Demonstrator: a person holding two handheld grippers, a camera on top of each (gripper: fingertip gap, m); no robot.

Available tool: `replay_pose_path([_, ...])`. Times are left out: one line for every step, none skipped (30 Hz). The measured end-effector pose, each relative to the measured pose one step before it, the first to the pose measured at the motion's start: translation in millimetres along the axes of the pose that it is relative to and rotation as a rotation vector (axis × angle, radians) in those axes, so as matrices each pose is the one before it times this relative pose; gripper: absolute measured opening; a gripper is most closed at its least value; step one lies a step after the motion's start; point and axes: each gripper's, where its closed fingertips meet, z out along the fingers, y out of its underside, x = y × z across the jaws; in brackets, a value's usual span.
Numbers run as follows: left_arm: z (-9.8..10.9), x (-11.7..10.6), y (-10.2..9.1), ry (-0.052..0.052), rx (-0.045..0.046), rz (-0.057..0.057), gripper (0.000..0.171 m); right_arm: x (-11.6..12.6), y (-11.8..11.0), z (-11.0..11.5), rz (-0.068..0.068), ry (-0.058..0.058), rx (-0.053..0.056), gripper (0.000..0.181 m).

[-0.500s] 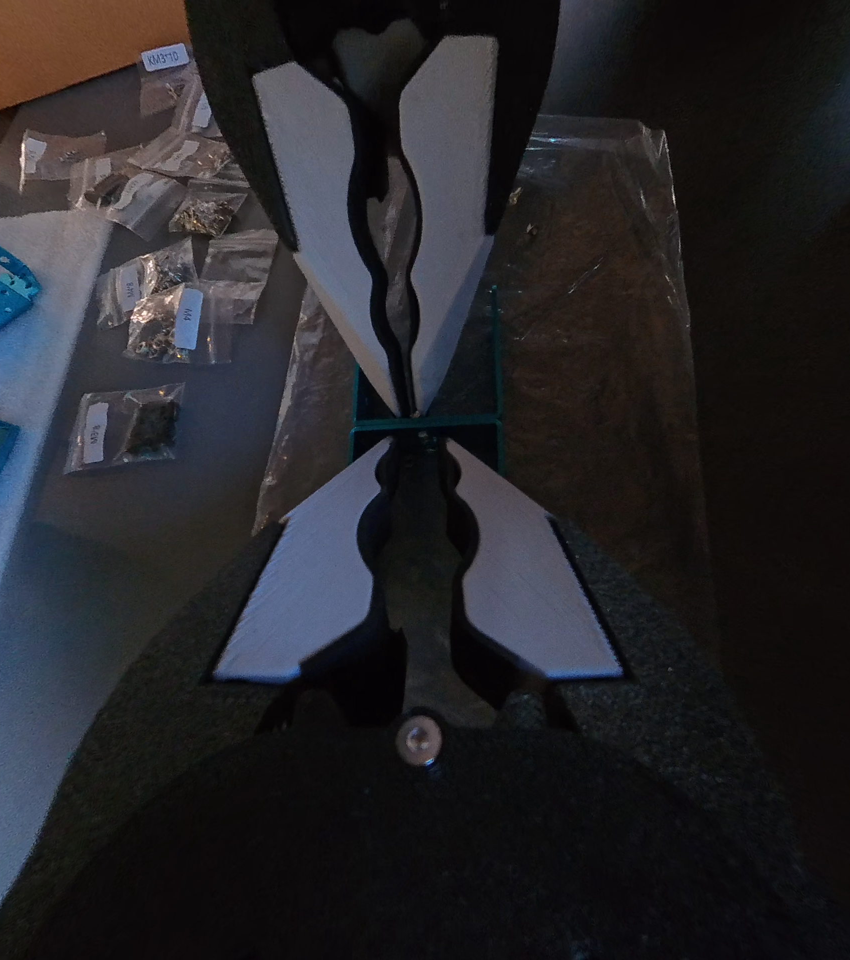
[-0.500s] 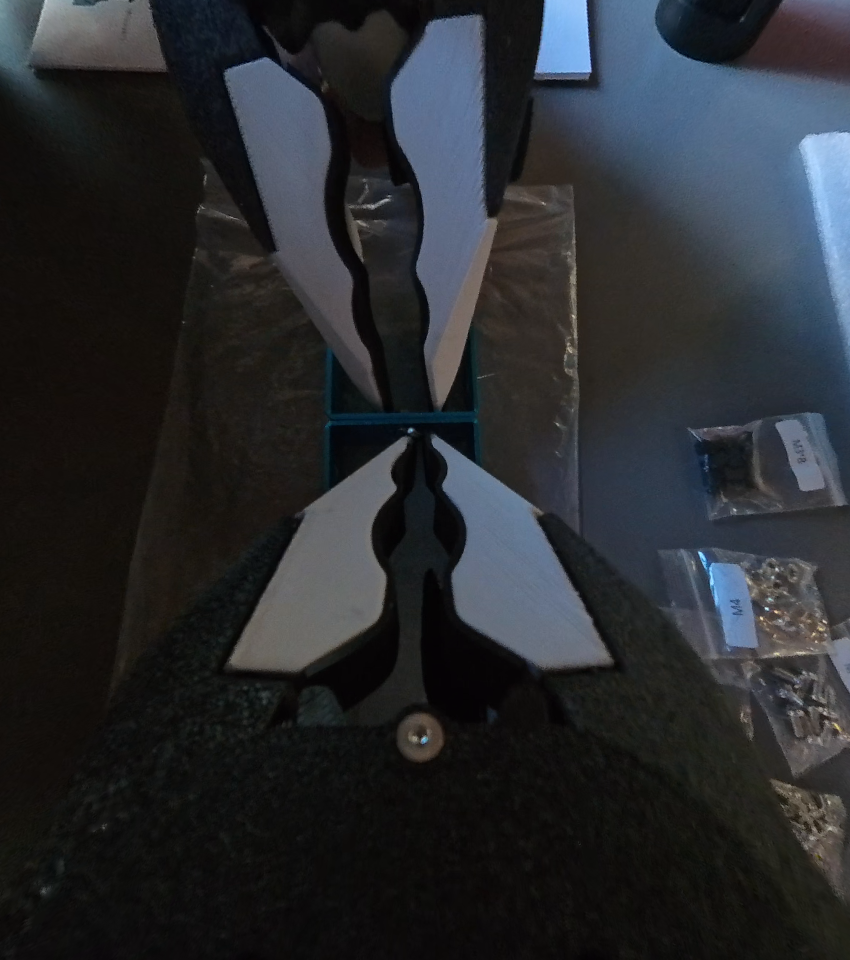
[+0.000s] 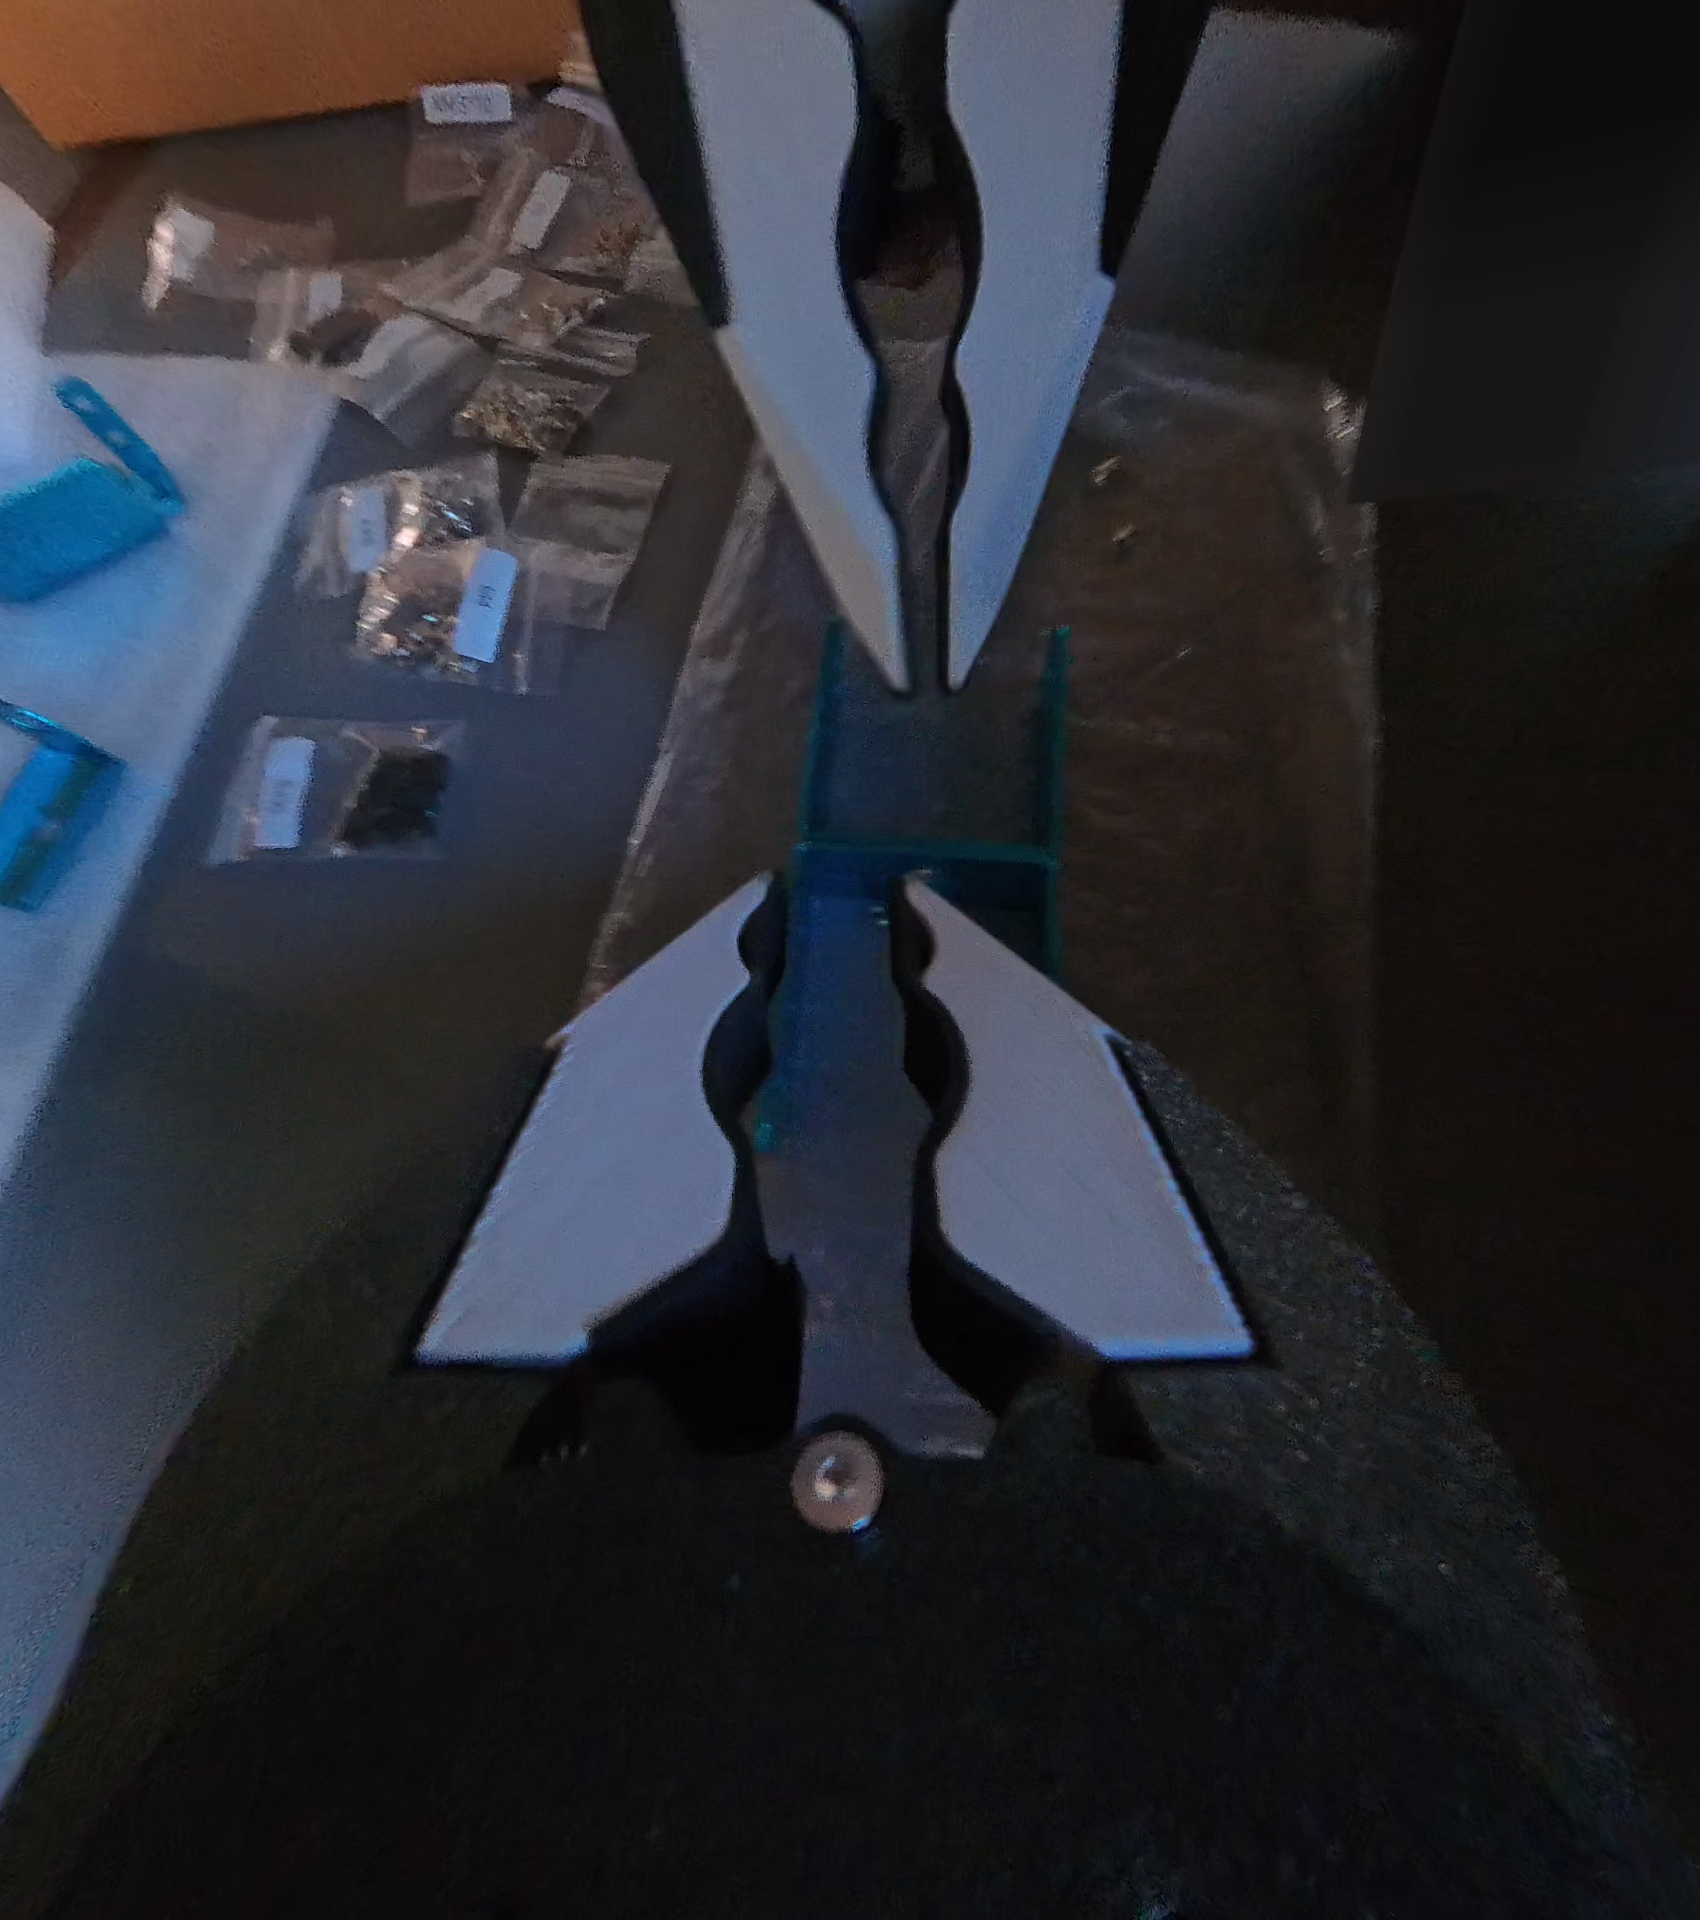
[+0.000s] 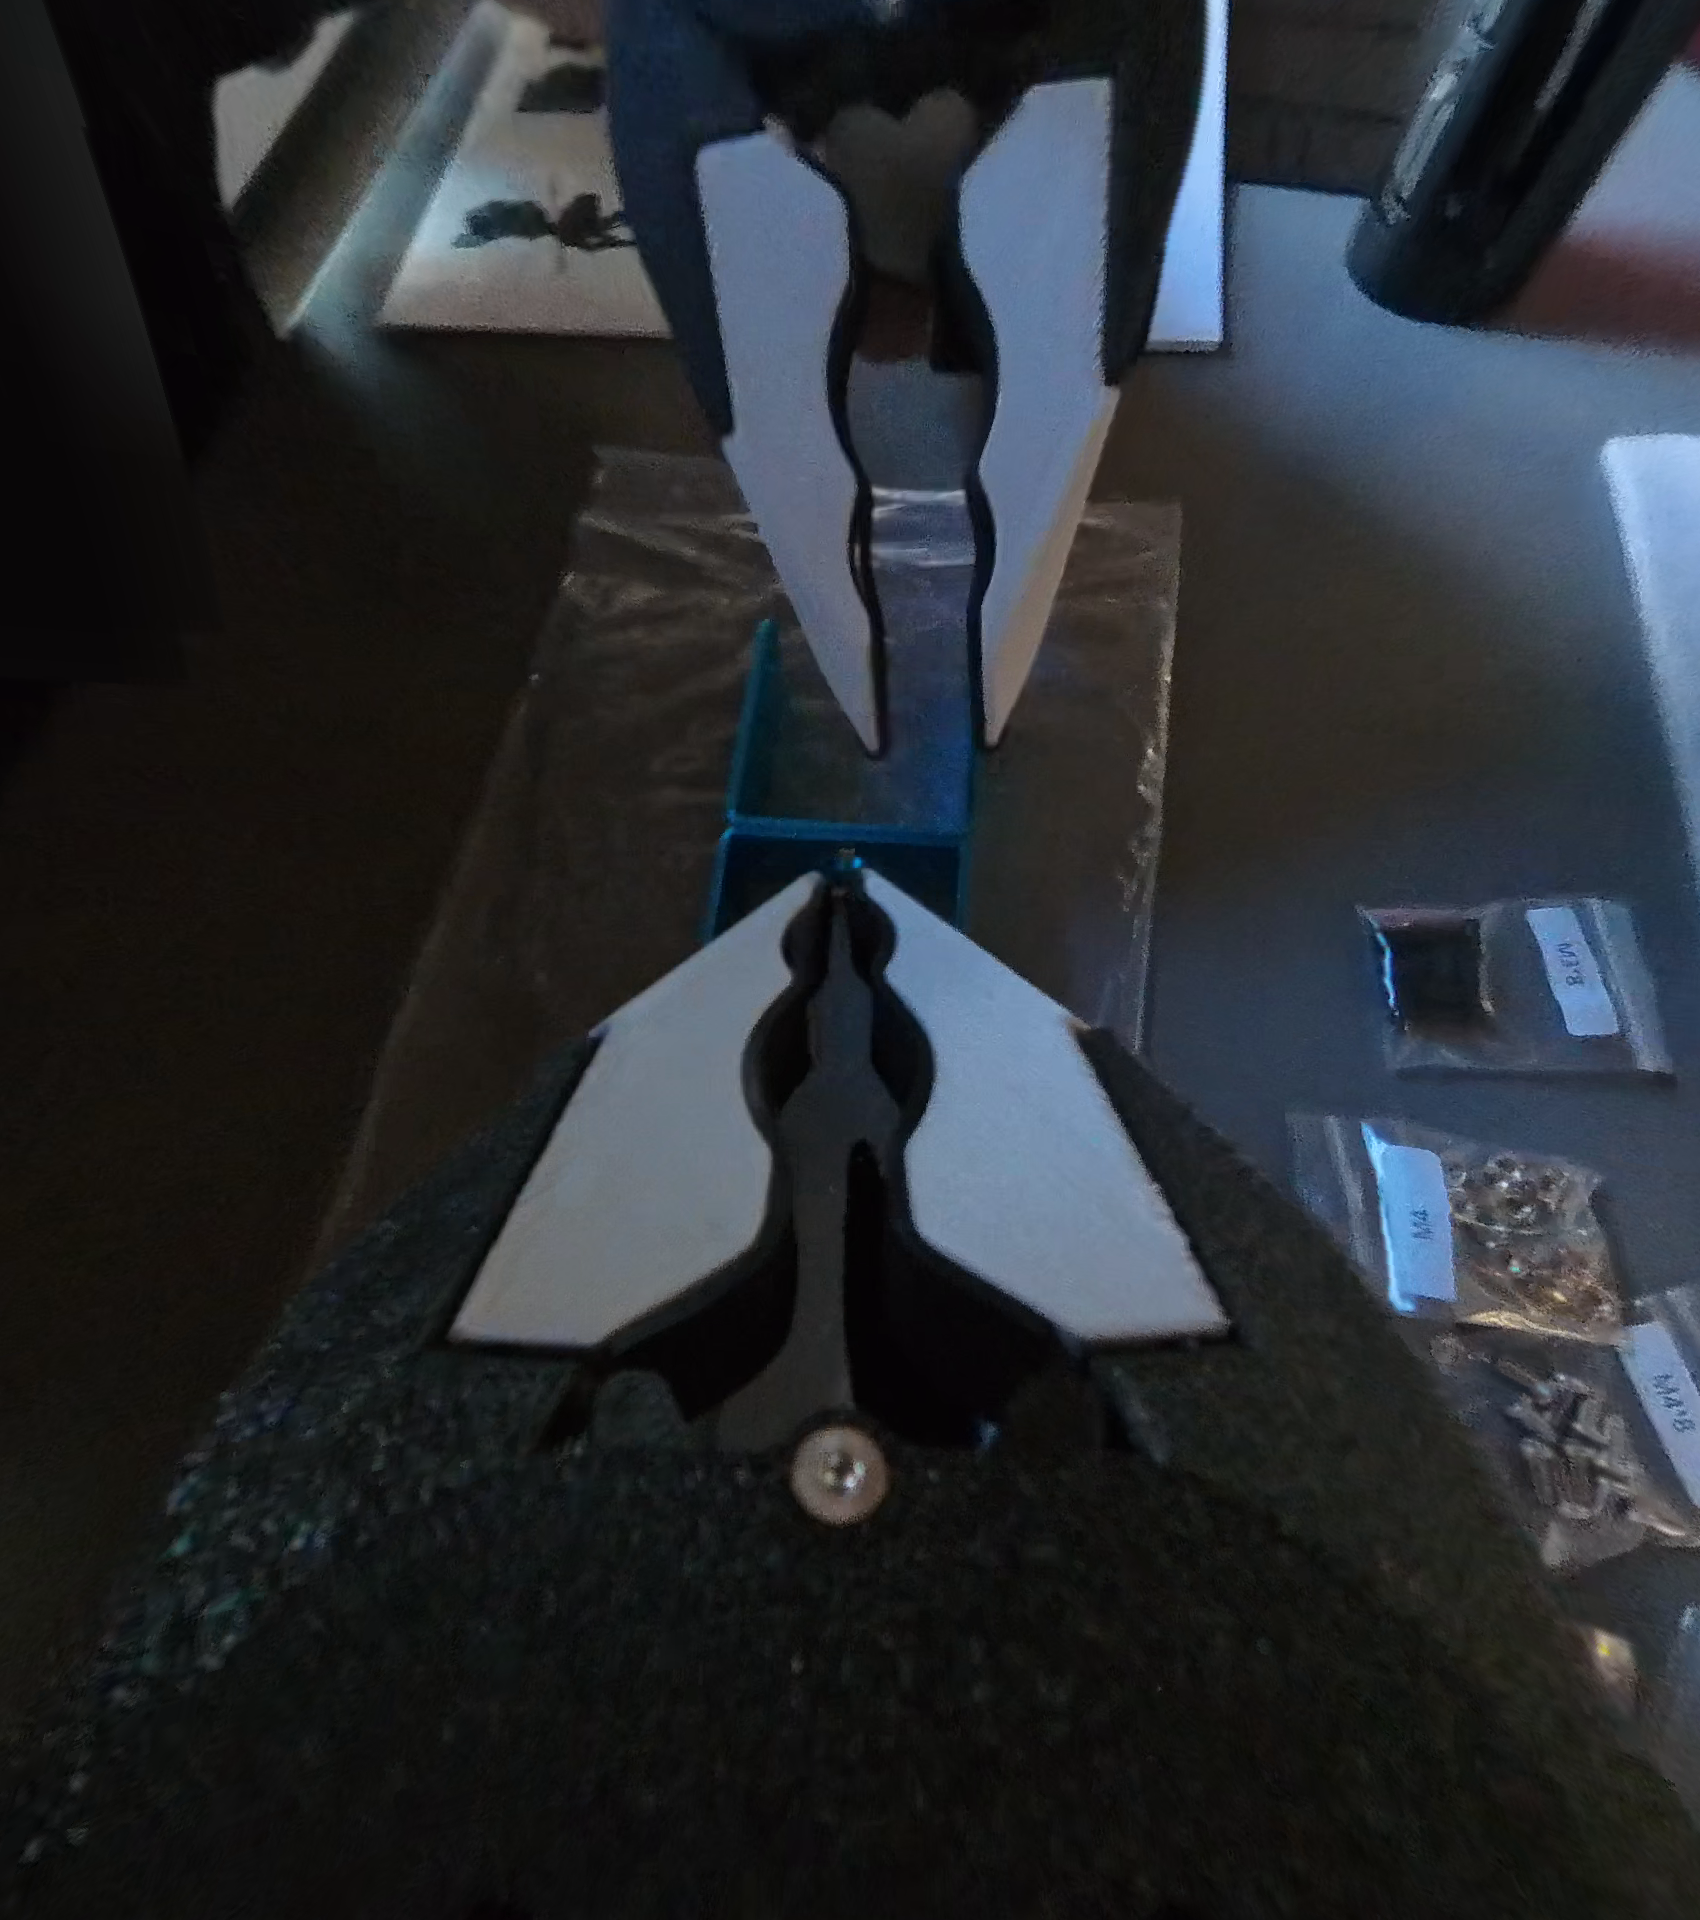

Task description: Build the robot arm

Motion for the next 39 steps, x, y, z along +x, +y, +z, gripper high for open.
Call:
replay_pose_path([-2.73, 8.31, 1.02, 0.0516, -0.00399, -0.0428, 0.029, 2.28, 6.35, -3.48, -0.0133, -0.0038, -0.0308, 0.011])
replay_pose_path([-2.44, 7.93, 5.49, 0.0483, -0.031, -0.0337, 0.042, 4.64, 11.15, -2.76, -0.0066, 0.0142, -0.0502, 0.017])
replay_pose_path([-2.65, 2.4, 6.18, 0.0102, -0.03112, -0.0173, 0.057, -2.1, 6.55, -2.21, 0.0079, -0.0258, -0.0144, 0.028])
replay_pose_path([-2.5, -1.61, 4.93, -0.0178, -0.01323, -0.0056, 0.075, -7.06, 1.65, -2.44, 0.027, -0.0574, 0.0158, 0.041])
replay_pose_path([-0.22, -2.79, 6.96, -0.0211, -0.027, 0.0038, 0.091, -4.56, -0.12, -2.58, 0.0259, -0.0389, 0.0122, 0.044])
replay_pose_path([1.48, -8.79, 4.82, -0.058, -0.01805, 0.0022, 0.099, -4.67, -0.47, -0.91, 0.0091, -0.0311, 0.0072, 0.055])
replay_pose_path([2.14, -1.69, 0.88, -0.0208, 0.00555, -0.0043, 0.101, -6.45, 2.41, 1.69, 0.0031, -0.0357, -0.01, 0.078])
replay_pose_path([2.57, 6.68, 0.97, 0.0287, -0.00045, -0.0061, 0.101, -3.74, 4.94, 3.63, 0.0175, -0.0123, -0.0362, 0.094])
replay_pose_path([4.07, 1.47, 1.24, -0.0088, -0.0098, -0.0062, 0.101, -2.3, 2.72, 4.61, 0.0021, 0.012, -0.0245, 0.095])
replay_pose_path([4.75, 0.34, 2.63, -0.0198, -0.02046, 0.0036, 0.1, -0.31, 2.08, 5.39, -0.0198, 0.0351, -0.016, 0.094])
replay_pose_path([5.04, 0.32, 3.62, -0.0244, -0.02877, 0.0098, 0.094, 4.46, 4.76, 4.56, -0.0234, 0.0658, -0.0393, 0.086])
replay_pose_path([2.06, 1.25, -2.44, -0.011, 0.00389, -0.0012, 0.088, 6.82, 4.07, 3.83, -0.0274, 0.0755, -0.0345, 0.079])
replay_pose_path([-0.35, -4.26, -3.98, -0.0406, 0.00781, -0.0071, 0.069, 5.93, 2.53, 3.73, -0.0245, 0.0626, -0.0217, 0.078])
replay_pose_path([-0.34, -0.92, -0.79, -0.025, -0.00501, 0.0168, 0.068, 2.96, -0.03, 3.02, -0.0064, 0.0333, -0.0072, 0.078])
replay_pose_path([-0.71, 1.19, 0.23, -0.0196, -0.00918, 0.0133, 0.067, 0.39, -3.42, 1.01, 0.012, 0.0005, 0.0168, 0.077])
replay_pose_path([-1.24, 3.52, -0.95, -0.0092, -0.00191, 0.0025, 0.066, 1.59, 0.9, 0.89, 0.0127, 0.0004, -0.0091, 0.07])
replay_pose_path([-1.68, 3.31, -1.36, -0.0149, -0.00136, -0.0016, 0.066, -1.32, 0.31, -0.16, 0.0204, -0.0208, -0.0055, 0.064])
replay_pose_path([-2.72, 3.19, -2.93, -0.0202, 0.00266, 0.0012, 0.065, -1.82, 0.78, -0.65, 0.0066, -0.0205, -0.0108, 0.064])
replay_pose_path([-4.3, 4.25, -3.83, -0.018, 0.00421, 0.0028, 0.065, -3.57, 0.24, -1.54, -0.0144, -0.0179, -0.0126, 0.064])
replay_pose_path([-5.13, 3.32, -3.14, -0.0302, 0.00178, 0.0032, 0.065, -3.12, -2.22, -2.97, -0.0225, -0.0036, -0.0053, 0.063])
replay_pose_path([-6.47, 1.23, -1.6, -0.0493, -0.00117, 0.0099, 0.064, -1.17, -6.74, -5.01, -0.0321, 0.0182, 0.0114, 0.063])
replay_pose_path([-7.74, -0.03, -0.66, -0.0565, 0.00577, 0.01, 0.064, -0.18, -10.95, -6.58, -0.05, 0.0313, 0.0195, 0.063])
replay_pose_path([-7.97, 0.47, 0.03, -0.0456, 0.0136, -0.0067, 0.064, -0.82, -13.62, -7.23, -0.0541, 0.0243, 0.0152, 0.063])
replay_pose_path([-7.01, 2.62, 1.61, -0.0229, 0.01246, -0.0217, 0.063, -2.11, -14.09, -6.4, -0.0488, 0.0038, 0.0027, 0.063])
replay_pose_path([-5.02, 3.45, 2.74, -0.0135, 0.0143, -0.0239, 0.063, -2.72, -13.4, -4.65, -0.0423, -0.0115, -0.0064, 0.063])
replay_pose_path([-3.28, 2.23, 3.51, -0.0165, 0.0101, -0.0227, 0.062, -1.76, -12.82, -2.82, -0.0486, -0.0141, -0.0112, 0.063])
replay_pose_path([-2.11, -0.55, 3.22, -0.0279, 0.00825, -0.0195, 0.062, 1.11, -11.49, -1.13, -0.048, -0.0078, -0.0126, 0.064])
replay_pose_path([-1.16, -0.51, 2.59, -0.0201, 0.00746, -0.0201, 0.062, 1.87, -8.44, 0.05, -0.0406, -0.0151, -0.0252, 0.064])
replay_pose_path([0.06, -0.6, 2.23, -0.0103, 0.00442, -0.0246, 0.062, 2.34, -7.19, 0.06, -0.0297, -0.0216, -0.0313, 0.064])
replay_pose_path([1.05, -0.43, 1.25, -0.0007, 0.00608, -0.0266, 0.062, 2.46, -7.46, -0.36, -0.0169, -0.0271, -0.0269, 0.064])
replay_pose_path([1.74, -0.61, -0.05, 0.0035, 0.01185, -0.0271, 0.062, 2.64, -6.17, -0.69, -0.0108, -0.0274, -0.033, 0.064])
replay_pose_path([2.51, -0.27, -0.71, 0.0123, 0.01403, -0.0291, 0.062, 2.28, -5.5, -0.87, -0.0065, -0.0288, -0.0329, 0.064])
replay_pose_path([2.93, -0.23, -1.11, 0.015, 0.01212, -0.0273, 0.062, 2.07, -4.89, -0.7, -0.0012, -0.0321, -0.0331, 0.064])
replay_pose_path([2.89, -1.51, -0.75, 0.0052, 0.00837, -0.0165, 0.062, 2.55, -3.51, -0.21, 0.0114, -0.031, -0.0365, 0.063])
replay_pose_path([3.3, -0.03, 0.69, 0.0057, -0.00021, 0.0042, 0.062, 4.13, -2.8, -0.12, 0.0095, -0.0193, -0.0321, 0.042])
replay_pose_path([3.11, 4.07, 0.73, 0.0203, -0.0037, 0.0079, 0.062, 2.69, -1.75, 1.81, -0.0057, -0.02, -0.0264, 0.031])
replay_pose_path([2.57, 2.35, 1.0, 0.0078, -0.01009, 0.0001, 0.062, 1.21, 0.45, 3.77, -0.0036, -0.0254, -0.0281, 0.026])
replay_pose_path([1.14, 1.09, -2.15, -0.0014, 0.01518, -0.0003, 0.062, 3.22, 1.55, 5.22, 0.0138, -0.0106, -0.0222, 0.032])
replay_pose_path([0.86, 3.94, -1.01, 0.0203, 0.01077, -0.0028, 0.062, 1.82, 2.69, 5.85, 0.017, -0.0142, -0.0225, 0.04])
